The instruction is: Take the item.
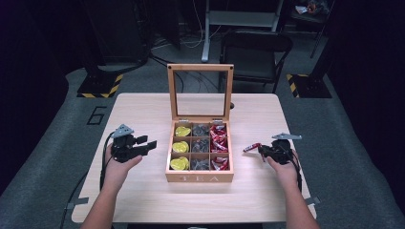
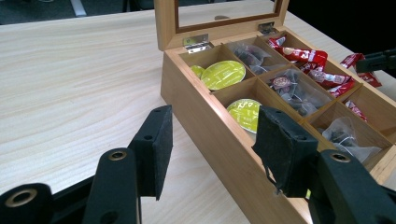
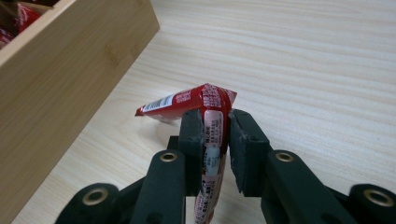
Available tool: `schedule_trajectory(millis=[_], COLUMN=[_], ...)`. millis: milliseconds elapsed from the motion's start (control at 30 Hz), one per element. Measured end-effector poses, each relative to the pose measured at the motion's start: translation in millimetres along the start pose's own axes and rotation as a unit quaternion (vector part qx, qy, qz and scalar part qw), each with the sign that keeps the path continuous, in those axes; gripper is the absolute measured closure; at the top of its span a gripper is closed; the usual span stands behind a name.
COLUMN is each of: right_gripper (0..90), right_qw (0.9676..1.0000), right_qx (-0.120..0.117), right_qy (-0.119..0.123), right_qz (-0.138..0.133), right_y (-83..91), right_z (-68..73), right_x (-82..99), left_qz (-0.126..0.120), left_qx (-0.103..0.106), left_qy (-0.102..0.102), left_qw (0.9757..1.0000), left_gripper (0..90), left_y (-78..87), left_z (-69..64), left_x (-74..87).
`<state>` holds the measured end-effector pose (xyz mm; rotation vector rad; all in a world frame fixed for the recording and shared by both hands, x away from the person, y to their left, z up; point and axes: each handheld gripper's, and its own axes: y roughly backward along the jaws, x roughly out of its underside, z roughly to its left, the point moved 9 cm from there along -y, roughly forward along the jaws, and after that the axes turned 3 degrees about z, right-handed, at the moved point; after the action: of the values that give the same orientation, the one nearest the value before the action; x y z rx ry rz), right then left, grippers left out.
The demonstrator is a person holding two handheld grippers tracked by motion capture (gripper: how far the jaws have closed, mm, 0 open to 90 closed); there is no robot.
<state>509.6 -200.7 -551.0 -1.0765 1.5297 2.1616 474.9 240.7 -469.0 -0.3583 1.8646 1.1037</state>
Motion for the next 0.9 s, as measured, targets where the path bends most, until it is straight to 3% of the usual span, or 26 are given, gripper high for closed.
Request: schedule_trajectory(millis=[467, 533, 600, 900], right_gripper=[75.2, 74.9, 74.6, 72.5], right_qw=[0.9991, 0.9993, 0.9988, 0.9983], right_qx=[0.007, 0.01, 0.008, 0.012], right_qy=[-0.035, -0.028, -0.04, -0.04], right_qz=[0.02, 0.023, 0.029, 0.039], right_y=[-6.8, -8.5, -9.3, -13.4], right_z=[-9.8, -13.3, -12.7, -17.6], right_x=[8.1, 9.3, 11.0, 14.9], left_qz=[-0.001, 0.0, 0.0, -0.001], left_qx=[0.0, 0.0, 0.0, 0.0], left_qy=[0.0, 0.0, 0.001, 0.0], left_qw=[1.0, 1.0, 1.0, 1.0], left_gripper=[46.4, 46.4, 46.4, 46.4], left_y=[0.5, 0.5, 0.5, 0.3], left_z=[0.3, 0.0, 0.2, -0.3], left_x=[-0.1, 0.0, -0.1, -0.2])
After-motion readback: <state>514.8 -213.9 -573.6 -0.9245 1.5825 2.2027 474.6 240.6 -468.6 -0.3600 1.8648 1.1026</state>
